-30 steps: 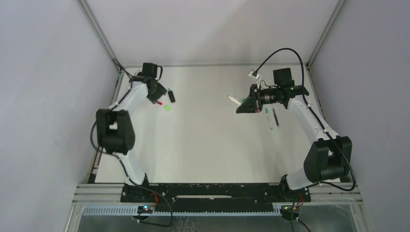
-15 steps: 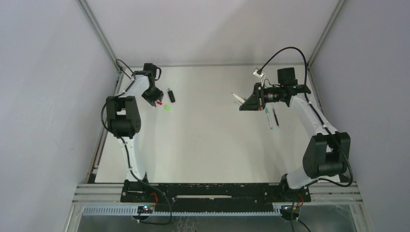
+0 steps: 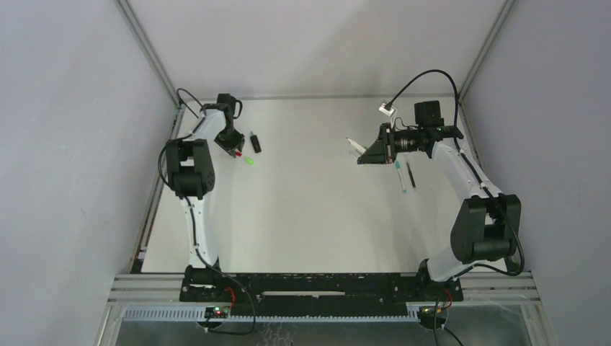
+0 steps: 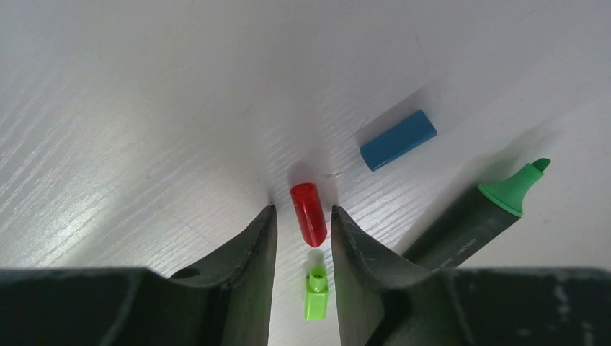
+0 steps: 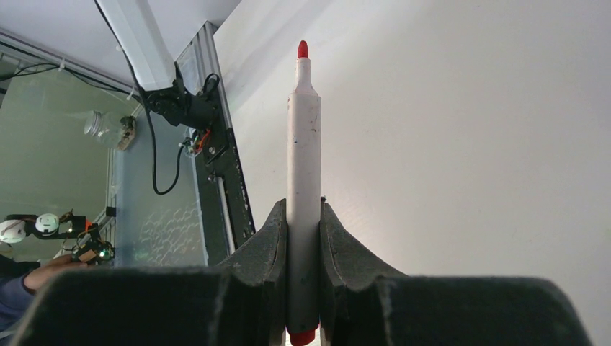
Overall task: Insert the pens into the pen caps
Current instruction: Move the pen cap to the center of the board.
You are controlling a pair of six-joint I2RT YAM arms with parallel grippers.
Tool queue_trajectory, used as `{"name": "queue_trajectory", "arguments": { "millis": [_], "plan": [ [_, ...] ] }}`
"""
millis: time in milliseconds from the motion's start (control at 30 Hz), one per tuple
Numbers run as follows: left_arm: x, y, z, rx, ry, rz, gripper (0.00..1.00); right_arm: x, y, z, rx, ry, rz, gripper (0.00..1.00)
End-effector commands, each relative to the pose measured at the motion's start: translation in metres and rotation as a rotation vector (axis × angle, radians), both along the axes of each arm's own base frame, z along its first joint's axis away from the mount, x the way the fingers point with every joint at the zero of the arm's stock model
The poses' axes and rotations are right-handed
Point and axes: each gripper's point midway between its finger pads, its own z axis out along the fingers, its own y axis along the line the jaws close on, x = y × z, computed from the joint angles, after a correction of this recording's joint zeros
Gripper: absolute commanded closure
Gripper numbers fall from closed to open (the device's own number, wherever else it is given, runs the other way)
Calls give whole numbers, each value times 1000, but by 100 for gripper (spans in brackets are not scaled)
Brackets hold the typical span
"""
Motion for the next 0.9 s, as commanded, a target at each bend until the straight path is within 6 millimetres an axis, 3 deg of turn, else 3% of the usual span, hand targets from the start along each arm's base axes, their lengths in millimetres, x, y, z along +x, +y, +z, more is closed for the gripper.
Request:
{"name": "queue_trajectory", "arguments": {
  "millis": [0,300,500,633,867],
  "plan": [
    [10,0,10,-27,-24,29,63,5,-2,5,30,-15,4,100],
    [12,-11,3,-82,-16,27,80,7,-7,9,41,-13,-8,100],
    [-5,-26,10,-116,-3,-25,86,8,-9,9,46,-9,-11,100],
    [-31,-42,21,-98,-1,-94,87,8,-9,9,47,-11,-9,100],
    [-108,-52,25,-64,-7,-126,88,4,-7,12,53,-14,2,100]
  ]
}}
